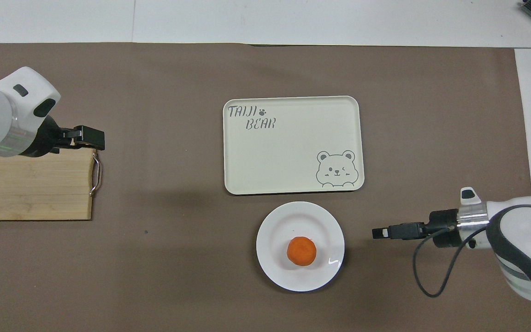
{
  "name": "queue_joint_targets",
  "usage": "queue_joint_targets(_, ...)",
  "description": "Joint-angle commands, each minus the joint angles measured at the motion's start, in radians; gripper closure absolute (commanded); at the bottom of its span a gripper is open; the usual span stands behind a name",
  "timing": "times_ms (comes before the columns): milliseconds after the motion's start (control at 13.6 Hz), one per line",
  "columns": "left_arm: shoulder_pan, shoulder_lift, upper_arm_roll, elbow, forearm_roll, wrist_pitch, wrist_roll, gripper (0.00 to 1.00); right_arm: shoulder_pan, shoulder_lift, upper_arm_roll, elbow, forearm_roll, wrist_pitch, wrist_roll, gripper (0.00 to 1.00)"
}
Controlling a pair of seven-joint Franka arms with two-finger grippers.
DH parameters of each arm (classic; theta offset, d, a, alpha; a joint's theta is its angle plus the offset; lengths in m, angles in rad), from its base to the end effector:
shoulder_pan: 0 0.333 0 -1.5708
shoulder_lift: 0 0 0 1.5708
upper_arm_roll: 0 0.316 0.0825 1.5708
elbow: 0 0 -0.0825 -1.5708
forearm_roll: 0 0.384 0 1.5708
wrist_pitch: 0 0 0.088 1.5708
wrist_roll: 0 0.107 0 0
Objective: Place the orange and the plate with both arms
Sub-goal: 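Retract the left gripper while the right gripper reaches the plate rim, then grip the plate rim with the right gripper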
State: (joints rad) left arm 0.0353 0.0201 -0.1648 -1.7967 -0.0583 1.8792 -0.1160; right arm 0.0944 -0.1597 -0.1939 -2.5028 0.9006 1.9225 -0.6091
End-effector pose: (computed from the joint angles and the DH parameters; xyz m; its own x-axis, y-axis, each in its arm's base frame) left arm 0.5705 -0.0780 0.5328 0.9985 0.0044 0.0547 0.0008 -0.9978 0.0666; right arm 0.4224 0.0141 0.3351 0.9952 0.0405 -0.0891 -0.0428 -0.6395 -0.7676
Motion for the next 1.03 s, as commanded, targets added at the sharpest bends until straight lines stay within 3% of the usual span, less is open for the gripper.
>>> queue_joint_targets(0, 0.006, -0.012, -0.01, 0.02, 0.023, -0.037, 0.009, 0.0, 0.034, 0.009, 0.002, -0.074, 0.116, 0.075, -0.113, 0.0)
queue_joint_targets(295, 0.017, -0.017, -0.009, 0.034, 0.021, -0.041, 0.015, 0.0, 0.048, 0.069, 0.002, -0.114, 0.211, 0.098, -0.231, 0.0)
queue_joint_targets(442, 0.008, -0.019, 0.052, 0.042, 0.023, -0.043, 0.048, 0.0, 0.073, 0.078, 0.002, -0.14, 0.276, 0.102, -0.233, 0.0)
queue_joint_targets(737, -0.006, -0.017, 0.114, 0.14, 0.023, -0.173, 0.167, 0.0, 0.188, 0.091, 0.002, -0.174, 0.402, 0.176, -0.25, 0.0)
queue_joint_targets(959, -0.009, -0.016, 0.114, 0.22, 0.038, -0.282, 0.17, 0.0, 0.182, 0.092, 0.002, -0.2, 0.411, 0.176, -0.279, 0.0)
